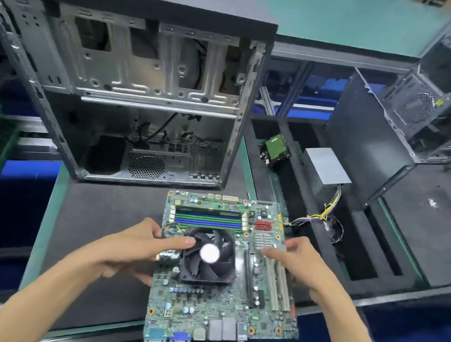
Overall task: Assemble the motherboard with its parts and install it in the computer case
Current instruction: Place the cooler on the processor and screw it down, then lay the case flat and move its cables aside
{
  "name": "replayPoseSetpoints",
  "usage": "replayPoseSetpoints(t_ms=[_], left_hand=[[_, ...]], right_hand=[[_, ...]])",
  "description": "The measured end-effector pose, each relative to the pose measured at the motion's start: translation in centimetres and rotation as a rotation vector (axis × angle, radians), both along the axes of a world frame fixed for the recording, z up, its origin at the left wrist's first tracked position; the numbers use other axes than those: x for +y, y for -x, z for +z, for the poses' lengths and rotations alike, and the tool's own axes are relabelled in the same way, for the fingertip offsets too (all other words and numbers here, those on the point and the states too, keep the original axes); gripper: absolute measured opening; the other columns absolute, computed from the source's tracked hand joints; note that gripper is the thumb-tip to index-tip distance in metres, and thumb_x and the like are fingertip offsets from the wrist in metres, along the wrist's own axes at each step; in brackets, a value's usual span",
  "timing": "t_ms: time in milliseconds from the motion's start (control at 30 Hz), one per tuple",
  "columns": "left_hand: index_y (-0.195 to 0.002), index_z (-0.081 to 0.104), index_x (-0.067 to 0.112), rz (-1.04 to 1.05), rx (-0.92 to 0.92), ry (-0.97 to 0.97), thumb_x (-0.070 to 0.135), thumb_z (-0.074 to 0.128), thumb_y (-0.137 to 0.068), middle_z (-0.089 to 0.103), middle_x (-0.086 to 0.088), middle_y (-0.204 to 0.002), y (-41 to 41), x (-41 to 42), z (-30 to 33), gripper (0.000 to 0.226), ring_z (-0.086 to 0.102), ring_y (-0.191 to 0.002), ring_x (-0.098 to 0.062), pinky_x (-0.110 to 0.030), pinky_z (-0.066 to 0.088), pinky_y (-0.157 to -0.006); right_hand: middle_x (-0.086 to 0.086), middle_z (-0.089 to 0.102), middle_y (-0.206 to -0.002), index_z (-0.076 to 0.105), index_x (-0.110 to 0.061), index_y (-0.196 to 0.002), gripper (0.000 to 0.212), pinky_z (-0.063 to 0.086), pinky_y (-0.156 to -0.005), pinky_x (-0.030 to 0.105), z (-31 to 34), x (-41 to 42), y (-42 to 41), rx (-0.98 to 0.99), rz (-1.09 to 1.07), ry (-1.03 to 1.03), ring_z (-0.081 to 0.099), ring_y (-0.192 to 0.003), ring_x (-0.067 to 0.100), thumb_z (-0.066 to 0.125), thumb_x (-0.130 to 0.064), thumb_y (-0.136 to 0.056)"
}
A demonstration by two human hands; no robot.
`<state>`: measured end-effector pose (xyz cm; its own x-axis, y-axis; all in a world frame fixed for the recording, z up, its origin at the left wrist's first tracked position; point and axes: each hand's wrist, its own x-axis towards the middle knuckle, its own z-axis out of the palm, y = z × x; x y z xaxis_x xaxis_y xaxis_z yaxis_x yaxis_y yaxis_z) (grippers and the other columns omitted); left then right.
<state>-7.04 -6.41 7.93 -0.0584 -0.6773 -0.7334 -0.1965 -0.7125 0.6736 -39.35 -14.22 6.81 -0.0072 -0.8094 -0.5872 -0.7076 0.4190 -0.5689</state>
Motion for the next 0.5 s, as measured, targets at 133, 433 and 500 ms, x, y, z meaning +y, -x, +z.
replayPoseSetpoints(t_ms=[133,433,500], left_hand=[[-0.081,0.04,0.022,-0.022,0.041,0.052,0.076,0.088,-0.038,0.026,0.0,-0.081,6.9,-2.7,0.2,0.084,0.045,-0.067,-0.015,-0.033,0.059,-0.054],[-0.052,0.043,0.022,-0.025,0.05,-0.004,0.061,0.086,-0.064,0.028,0.011,-0.046,21.6,-8.5,-2.8,0.059,0.041,-0.04,-0.005,-0.046,0.063,-0.067],[-0.062,0.041,0.018,-0.03,0.016,-0.027,0.063,0.087,-0.058,0.027,0.008,-0.049,23.7,-9.5,-3.6,0.064,0.037,-0.043,-0.007,-0.047,0.063,-0.067]], right_hand=[[-0.011,0.042,-0.056,0.043,-0.024,-0.082,0.053,0.041,-0.066,0.028,-0.1,-2.0,6.5,-0.065,-0.075,0.044,0.041,-0.051,0.008,0.082,-0.059,-0.075],[-0.01,0.017,-0.043,0.024,-0.025,-0.057,0.064,0.026,-0.049,0.027,-2.4,-6.7,19.5,-0.041,-0.14,0.105,0.013,-0.037,0.01,0.08,-0.037,-0.085],[-0.011,0.017,-0.042,0.023,-0.025,-0.055,0.065,0.02,-0.046,0.026,-3.1,-7.4,21.6,-0.032,-0.149,0.103,0.013,-0.035,0.009,0.08,-0.036,-0.085]])
